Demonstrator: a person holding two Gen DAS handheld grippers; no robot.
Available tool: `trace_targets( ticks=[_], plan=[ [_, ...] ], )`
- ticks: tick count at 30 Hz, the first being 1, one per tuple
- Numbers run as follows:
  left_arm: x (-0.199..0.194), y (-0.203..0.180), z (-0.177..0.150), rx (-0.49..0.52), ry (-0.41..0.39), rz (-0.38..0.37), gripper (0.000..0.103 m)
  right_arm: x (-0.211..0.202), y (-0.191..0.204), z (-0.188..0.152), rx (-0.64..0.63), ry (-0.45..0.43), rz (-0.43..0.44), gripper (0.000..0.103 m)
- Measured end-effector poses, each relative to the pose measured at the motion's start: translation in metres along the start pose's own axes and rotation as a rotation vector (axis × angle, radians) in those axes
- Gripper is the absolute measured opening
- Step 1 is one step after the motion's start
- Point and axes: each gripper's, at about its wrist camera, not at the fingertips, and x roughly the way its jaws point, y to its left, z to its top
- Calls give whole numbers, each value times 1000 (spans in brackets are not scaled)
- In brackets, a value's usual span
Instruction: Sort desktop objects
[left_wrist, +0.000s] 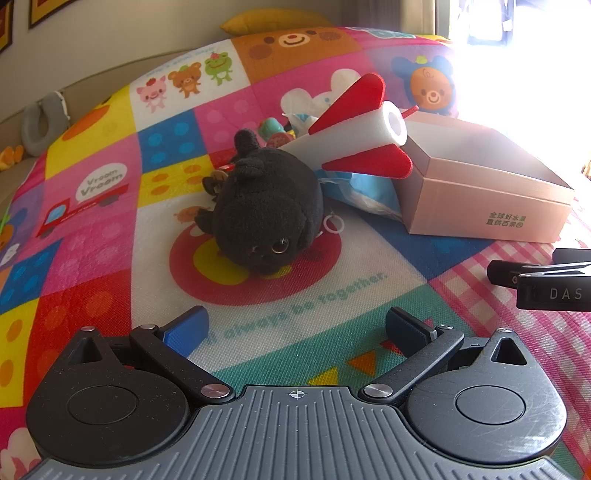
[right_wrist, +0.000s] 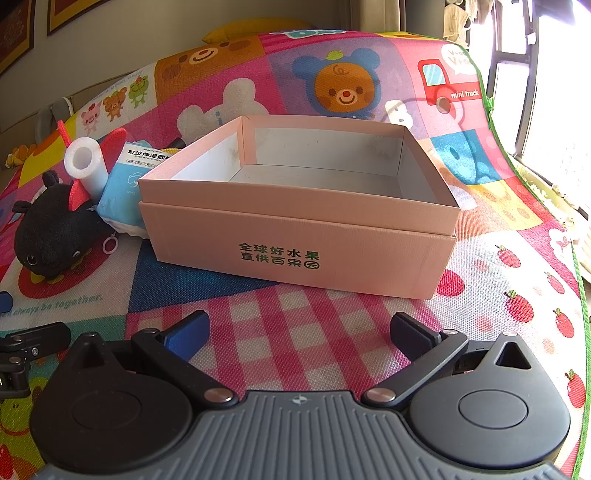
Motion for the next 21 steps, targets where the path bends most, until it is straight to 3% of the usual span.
trace_targets(
  ticks=[21],
  plan=[
    [0, 0, 0, -1, 0, -2, 103, -2, -2, -1, 0, 2, 1, 103]
  ],
)
